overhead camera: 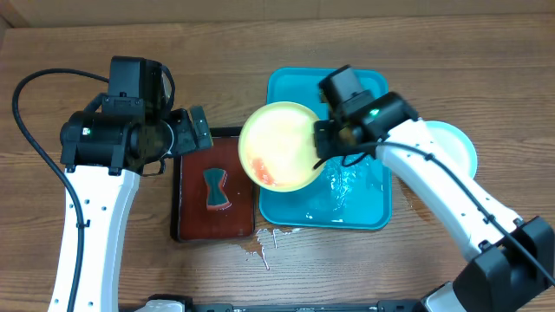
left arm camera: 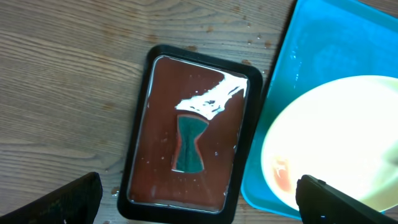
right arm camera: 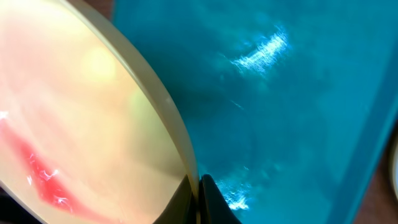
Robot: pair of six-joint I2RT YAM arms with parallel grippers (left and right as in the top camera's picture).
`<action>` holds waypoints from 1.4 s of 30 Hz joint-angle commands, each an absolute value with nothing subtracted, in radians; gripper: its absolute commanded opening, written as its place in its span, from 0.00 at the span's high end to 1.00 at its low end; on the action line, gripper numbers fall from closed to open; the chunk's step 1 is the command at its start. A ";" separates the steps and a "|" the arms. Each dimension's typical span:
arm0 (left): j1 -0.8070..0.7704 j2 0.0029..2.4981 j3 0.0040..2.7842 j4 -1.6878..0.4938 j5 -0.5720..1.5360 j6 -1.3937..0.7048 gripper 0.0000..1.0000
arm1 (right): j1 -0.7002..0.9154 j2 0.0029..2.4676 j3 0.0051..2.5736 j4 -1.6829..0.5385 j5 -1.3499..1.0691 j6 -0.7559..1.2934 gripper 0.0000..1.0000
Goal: Clean dirty plates on tray and stack at the side
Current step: 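Lift the yellow plate with the right gripper and tilt it over the black tray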
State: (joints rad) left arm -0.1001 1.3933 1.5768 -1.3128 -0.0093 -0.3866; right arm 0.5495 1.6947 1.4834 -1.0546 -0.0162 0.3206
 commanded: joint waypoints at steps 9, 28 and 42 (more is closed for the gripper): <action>-0.097 1.387 1.586 -1.312 -0.033 -0.381 0.00 | 0.805 1.763 1.497 -0.926 0.440 0.496 0.96; -0.098 1.387 1.586 -1.312 -0.033 -0.382 0.00 | 1.094 1.797 1.497 -0.887 0.950 0.550 0.96; -0.098 1.387 1.586 -1.312 -0.033 -0.382 0.00 | 1.108 1.797 1.497 -0.874 1.045 0.540 0.96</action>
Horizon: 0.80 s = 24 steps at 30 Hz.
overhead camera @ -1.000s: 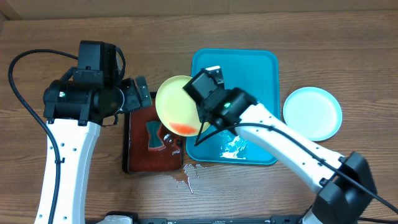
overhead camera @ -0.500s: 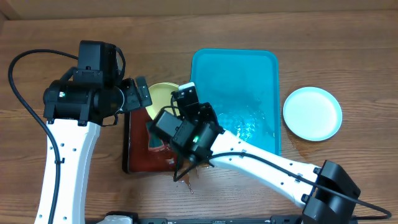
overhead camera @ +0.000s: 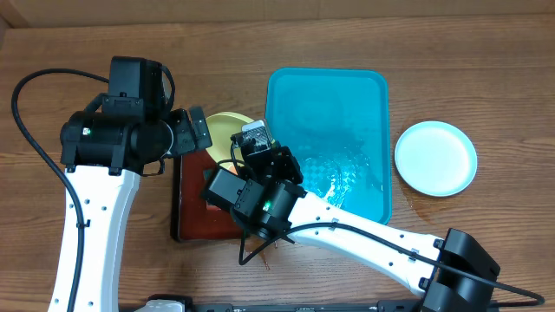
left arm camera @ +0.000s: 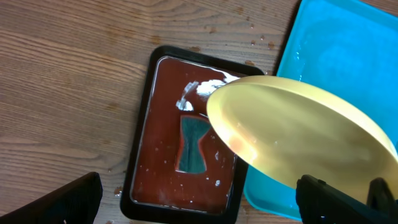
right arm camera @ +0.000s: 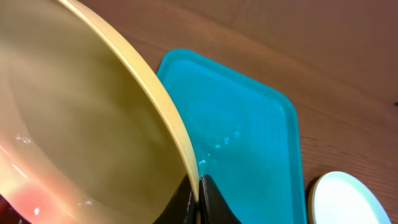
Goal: Clean dirty plates on tray and stack at the side
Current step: 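Lift the yellow plate with the right gripper and tilt it over the black tray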
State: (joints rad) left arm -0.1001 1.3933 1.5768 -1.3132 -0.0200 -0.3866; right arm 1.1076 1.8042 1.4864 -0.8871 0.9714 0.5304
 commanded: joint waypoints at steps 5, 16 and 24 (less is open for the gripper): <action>-0.098 1.387 1.586 -1.312 -0.033 -0.382 0.00 | 1.108 1.797 1.497 -0.809 1.066 0.417 0.96; -0.098 1.387 1.586 -1.312 -0.033 -0.382 0.00 | 1.119 1.797 1.497 -0.809 1.130 0.410 0.96; -0.098 1.387 1.586 -1.312 -0.033 -0.382 0.00 | 1.162 1.797 1.497 -0.812 1.178 0.411 0.96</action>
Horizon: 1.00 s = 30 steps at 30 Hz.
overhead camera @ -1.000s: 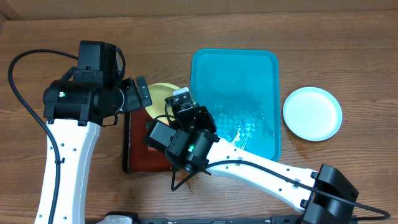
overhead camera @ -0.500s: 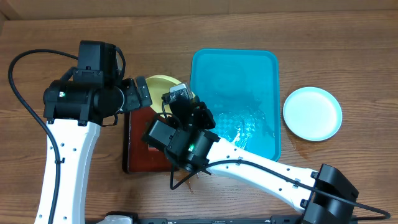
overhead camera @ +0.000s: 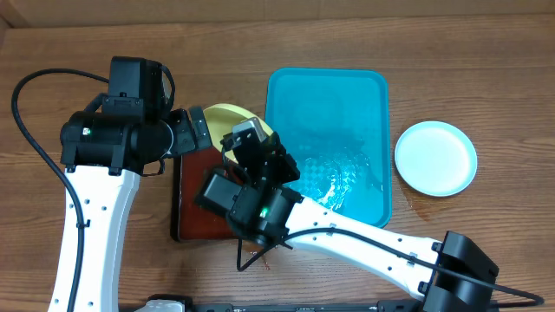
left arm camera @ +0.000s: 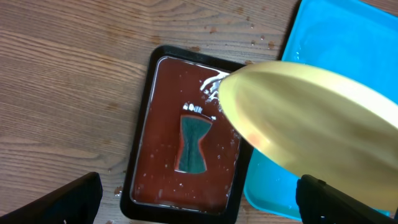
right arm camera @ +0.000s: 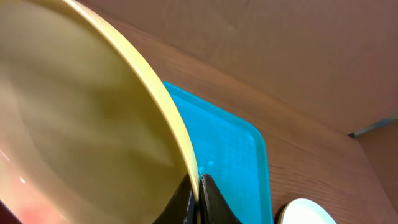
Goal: Clean dirty plates on tray and stack at the side
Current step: 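Lift the yellow plate with the right gripper and tilt it over the black tray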
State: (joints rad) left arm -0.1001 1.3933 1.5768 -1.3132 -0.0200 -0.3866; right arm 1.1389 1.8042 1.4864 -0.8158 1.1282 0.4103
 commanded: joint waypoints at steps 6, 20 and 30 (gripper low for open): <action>-0.098 1.387 1.586 -1.312 -0.033 -0.381 0.00 | 1.197 1.797 1.497 -0.813 1.235 0.411 0.96; -0.098 1.387 1.586 -1.312 -0.033 -0.381 0.00 | 1.205 1.797 1.497 -0.813 1.264 0.410 0.96; -0.098 1.387 1.586 -1.312 -0.033 -0.381 0.00 | 1.176 1.797 1.497 -0.816 1.216 0.427 0.96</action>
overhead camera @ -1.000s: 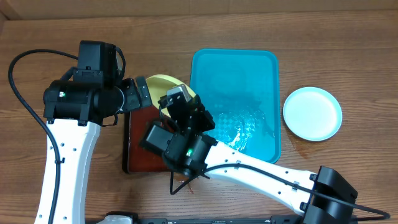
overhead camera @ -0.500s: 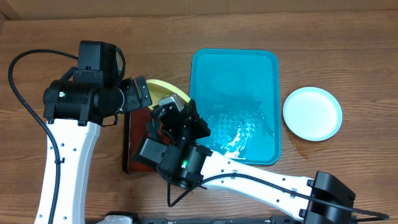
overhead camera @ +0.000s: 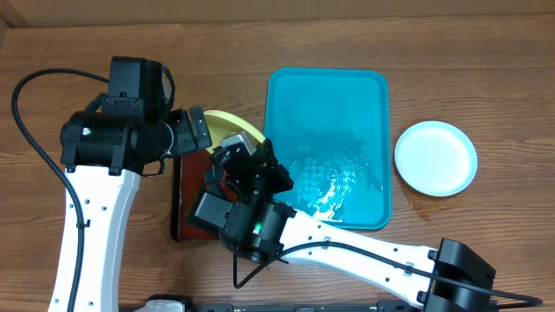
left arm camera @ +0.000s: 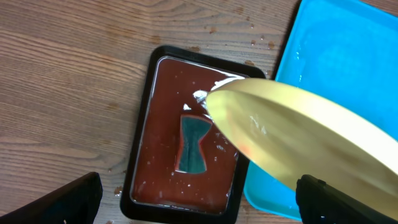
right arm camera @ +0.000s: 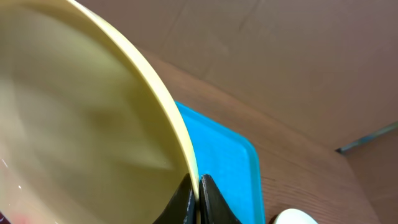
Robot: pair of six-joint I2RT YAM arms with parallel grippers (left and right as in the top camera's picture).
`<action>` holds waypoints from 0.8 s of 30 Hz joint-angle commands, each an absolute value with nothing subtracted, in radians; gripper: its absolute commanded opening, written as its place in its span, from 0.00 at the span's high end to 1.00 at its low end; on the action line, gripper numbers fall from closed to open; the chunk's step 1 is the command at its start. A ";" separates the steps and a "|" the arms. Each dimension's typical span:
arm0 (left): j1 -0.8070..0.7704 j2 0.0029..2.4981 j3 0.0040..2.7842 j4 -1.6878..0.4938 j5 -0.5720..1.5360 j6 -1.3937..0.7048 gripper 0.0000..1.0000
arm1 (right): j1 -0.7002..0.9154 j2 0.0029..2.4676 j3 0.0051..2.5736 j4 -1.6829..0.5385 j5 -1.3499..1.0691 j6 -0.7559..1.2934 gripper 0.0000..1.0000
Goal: Clean dirty plates on tray and stack at the side
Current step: 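Lift the yellow plate with the right gripper and tilt it over the black tray, then carry the yellow plate right and set it on the white plate stack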
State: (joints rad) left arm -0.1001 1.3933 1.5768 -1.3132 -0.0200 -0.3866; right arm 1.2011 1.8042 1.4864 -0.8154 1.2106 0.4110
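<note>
A yellow plate (overhead camera: 227, 124) hangs tilted over the brown wash tray (overhead camera: 179, 208), pinched at its rim by my right gripper (right arm camera: 198, 194), which is shut on it. The left wrist view shows the plate (left arm camera: 298, 146) with a faint orange smear, its low edge just above the green sponge (left arm camera: 192, 146) lying in the wet tray (left arm camera: 143, 130). My left gripper (left arm camera: 199, 208) is open above the tray, holding nothing. Wet and bare, the teal tray (overhead camera: 329, 95) lies to the right. A white plate (overhead camera: 435, 158) rests on the table further right.
Water drops spot the wood around the brown tray's front corner (overhead camera: 260, 251). A black cable (overhead camera: 35, 130) loops at the far left. My right arm (overhead camera: 347, 243) stretches across the table's front, under the teal tray's near edge.
My right wrist has shifted a little down and left over the brown tray, and the yellow plate is tipped a bit more, its low edge now nearer the sponge. The left arm has not moved.
First my right gripper held the red-smeared yellow plate over the teal tray's left edge. Later the plate was tilted above the brown tray, with splashes on the water there. It has stayed over that tray since, tipping further, while my left gripper remained open above.
</note>
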 commanded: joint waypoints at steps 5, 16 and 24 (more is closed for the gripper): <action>-0.098 1.387 1.586 -1.312 -0.033 -0.382 0.00 | 1.104 1.796 1.499 -0.799 0.998 0.424 0.96; -0.099 1.387 1.586 -1.312 -0.033 -0.382 0.00 | 0.610 1.603 1.534 -0.867 0.214 0.663 0.96; -0.099 1.387 1.586 -1.312 -0.033 -0.382 0.00 | -0.030 1.510 1.522 -1.079 -0.151 0.561 0.96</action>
State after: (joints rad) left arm -0.1001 1.3933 1.5768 -1.3128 -0.0200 -0.3866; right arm 0.1379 1.5253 1.5208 -0.9985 0.0368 0.6174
